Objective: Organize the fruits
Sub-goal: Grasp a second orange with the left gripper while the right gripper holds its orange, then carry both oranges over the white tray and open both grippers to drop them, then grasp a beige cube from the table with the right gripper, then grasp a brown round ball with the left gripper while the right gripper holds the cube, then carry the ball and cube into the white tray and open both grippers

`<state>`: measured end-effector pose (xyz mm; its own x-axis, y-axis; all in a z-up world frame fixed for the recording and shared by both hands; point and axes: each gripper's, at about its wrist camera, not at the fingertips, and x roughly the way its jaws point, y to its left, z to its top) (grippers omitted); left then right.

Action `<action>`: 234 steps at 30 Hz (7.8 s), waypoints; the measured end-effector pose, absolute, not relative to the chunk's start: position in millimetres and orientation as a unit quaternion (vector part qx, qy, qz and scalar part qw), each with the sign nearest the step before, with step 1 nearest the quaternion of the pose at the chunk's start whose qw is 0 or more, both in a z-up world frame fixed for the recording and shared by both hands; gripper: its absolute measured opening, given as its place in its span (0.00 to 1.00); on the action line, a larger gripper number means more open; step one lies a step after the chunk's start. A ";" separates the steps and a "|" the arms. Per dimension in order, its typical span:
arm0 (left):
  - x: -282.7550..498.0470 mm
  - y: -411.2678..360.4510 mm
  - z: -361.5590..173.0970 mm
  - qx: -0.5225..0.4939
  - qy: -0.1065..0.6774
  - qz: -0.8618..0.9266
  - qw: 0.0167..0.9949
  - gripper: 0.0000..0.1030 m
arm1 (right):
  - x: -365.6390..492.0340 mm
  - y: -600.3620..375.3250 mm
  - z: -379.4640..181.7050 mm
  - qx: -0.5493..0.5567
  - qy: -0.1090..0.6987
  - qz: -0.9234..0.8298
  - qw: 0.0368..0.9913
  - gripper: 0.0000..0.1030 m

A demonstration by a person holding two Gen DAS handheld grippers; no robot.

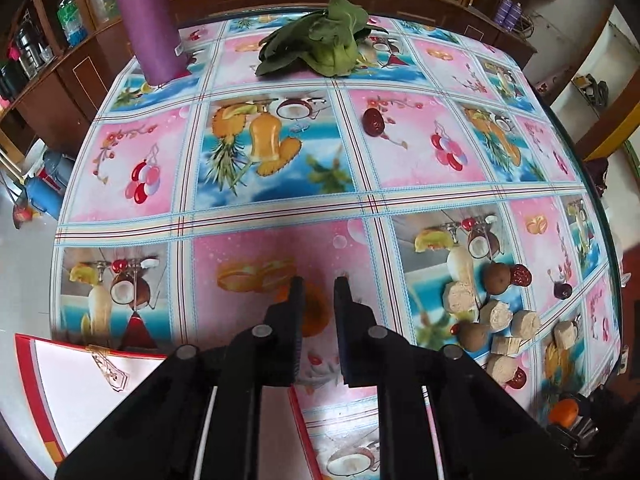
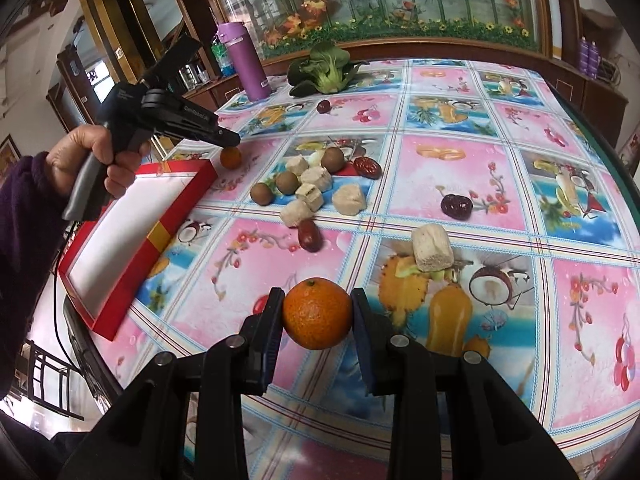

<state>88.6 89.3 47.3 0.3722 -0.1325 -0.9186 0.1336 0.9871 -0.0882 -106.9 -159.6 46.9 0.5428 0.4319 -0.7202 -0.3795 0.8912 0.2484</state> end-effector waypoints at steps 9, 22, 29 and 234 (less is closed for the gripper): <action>88.6 111.3 52.0 -0.026 0.549 -0.078 0.832 0.30 | -101.4 -157.3 39.4 0.037 0.431 0.228 0.873 0.31; 89.0 127.1 47.0 -0.014 0.564 -0.039 0.825 0.57 | -98.6 -159.1 29.9 0.045 0.441 0.234 0.865 0.31; 88.1 115.2 33.6 0.001 0.587 -0.050 0.808 0.57 | -97.2 -163.2 27.7 0.056 0.444 0.234 0.863 0.31; -143.2 205.5 52.5 -0.003 0.381 0.168 0.909 0.28 | -77.8 84.3 53.9 -0.042 0.425 0.394 0.814 0.25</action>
